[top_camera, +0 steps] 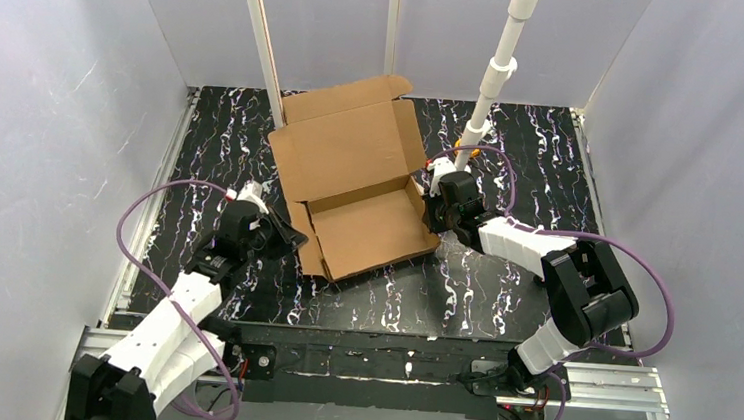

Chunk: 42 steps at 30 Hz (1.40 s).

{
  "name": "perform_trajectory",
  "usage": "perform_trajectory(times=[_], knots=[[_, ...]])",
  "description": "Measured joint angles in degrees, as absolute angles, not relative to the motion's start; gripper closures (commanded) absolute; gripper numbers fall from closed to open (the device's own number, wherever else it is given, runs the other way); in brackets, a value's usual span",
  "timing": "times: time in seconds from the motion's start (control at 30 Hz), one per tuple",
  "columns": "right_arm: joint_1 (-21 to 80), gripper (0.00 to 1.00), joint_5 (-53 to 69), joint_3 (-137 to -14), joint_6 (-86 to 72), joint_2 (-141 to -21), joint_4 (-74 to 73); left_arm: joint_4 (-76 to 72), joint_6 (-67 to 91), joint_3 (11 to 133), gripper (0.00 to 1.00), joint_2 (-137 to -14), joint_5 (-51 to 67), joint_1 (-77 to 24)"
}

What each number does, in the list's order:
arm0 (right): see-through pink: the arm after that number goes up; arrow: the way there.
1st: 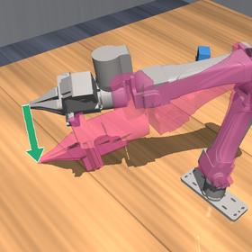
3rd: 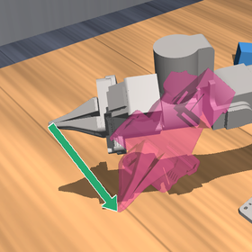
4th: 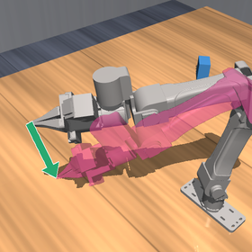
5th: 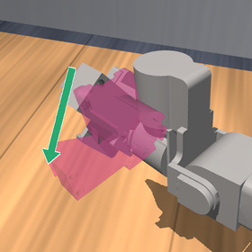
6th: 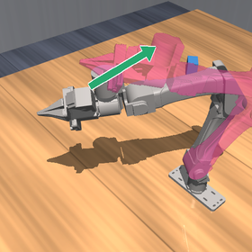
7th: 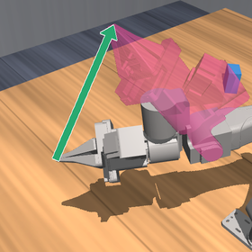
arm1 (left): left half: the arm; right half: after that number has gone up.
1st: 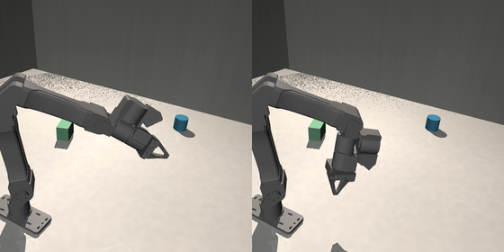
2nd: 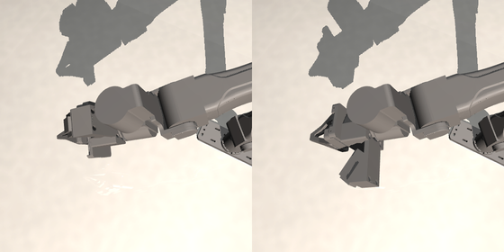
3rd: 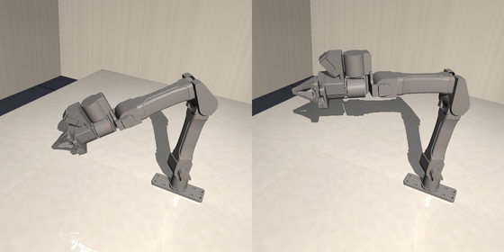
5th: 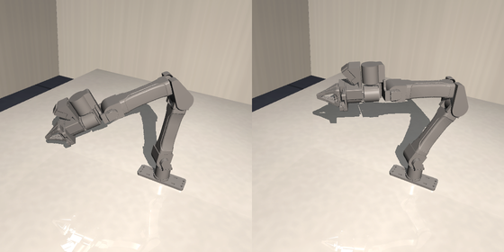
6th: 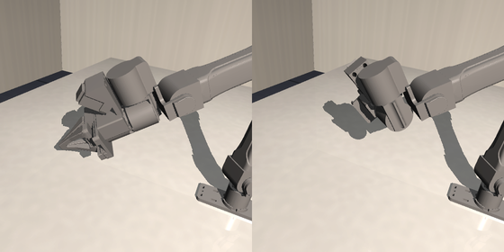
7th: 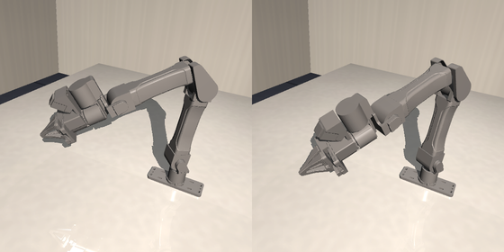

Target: Fold the paper box

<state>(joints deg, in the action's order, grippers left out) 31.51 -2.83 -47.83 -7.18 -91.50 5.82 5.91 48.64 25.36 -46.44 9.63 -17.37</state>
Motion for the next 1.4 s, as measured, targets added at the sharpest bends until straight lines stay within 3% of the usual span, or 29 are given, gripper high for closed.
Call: perform_trajectory(times=[0.1, 0.27, 0.6, 0.77, 0.83, 0.9, 1.03, 1.13, 1.27, 1.37, 1.4], knots=[[31.51, 0.97, -2.83, -47.86, -7.16, -91.5, 5.82, 4.32, 48.62, 26.46, 0.96, -49.63, 11.7, -17.37], [31.51, 0.97, -2.83, -47.86, -7.14, -91.5, 5.82, 1.45, 48.64, 26.63, 0.73, -53.58, 14.83, -17.37], [31.51, 0.97, -2.68, -47.86, -7.16, -91.55, 5.87, -0.08, 49.56, 26.46, 0.52, -52.05, 17.98, -17.37], [31.51, 0.97, -2.59, -47.86, -7.16, -91.59, 5.91, -1.76, 51.31, 24.88, 0.48, -47.44, 18.65, -17.37], [31.51, 0.97, -2.59, -47.86, -7.16, -91.61, 5.93, -2.07, 52.1, 24.25, 0.48, -45.8, 18.65, -17.37], [31.51, 0.97, -2.59, -47.86, -7.18, -91.61, 5.93, -2.55, 53.65, 22.92, 0.55, -44.23, 18.48, -17.37], [31.51, 0.97, -2.59, -47.88, -7.16, -91.61, 5.96, -4.91, 57.3, 18.35, 0.52, -43.79, 15.92, -17.23], [31.51, 0.97, -2.59, -47.9, -7.11, -91.68, 5.98, -9.21, 59.61, 15.2, 0.37, -40.93, 15.53, -16.6], [31.46, 0.98, -2.28, -48.21, -7.11, -92.01, 6.07, -16.67, 63.07, 9.45, 0.35, -38.19, 15.79, -15.92], [31.46, 0.98, -2.24, -48.23, -7.09, -92.05, 6.07, -19.25, 64.47, 7.66, 0.16, -38.0, 15.94, -15.59], [31.46, 0.98, -2.09, -48.23, -7.09, -92.12, 6.17, -21.15, 65.69, 7.09, 0.17, -37.63, 16.12, -15.46]])
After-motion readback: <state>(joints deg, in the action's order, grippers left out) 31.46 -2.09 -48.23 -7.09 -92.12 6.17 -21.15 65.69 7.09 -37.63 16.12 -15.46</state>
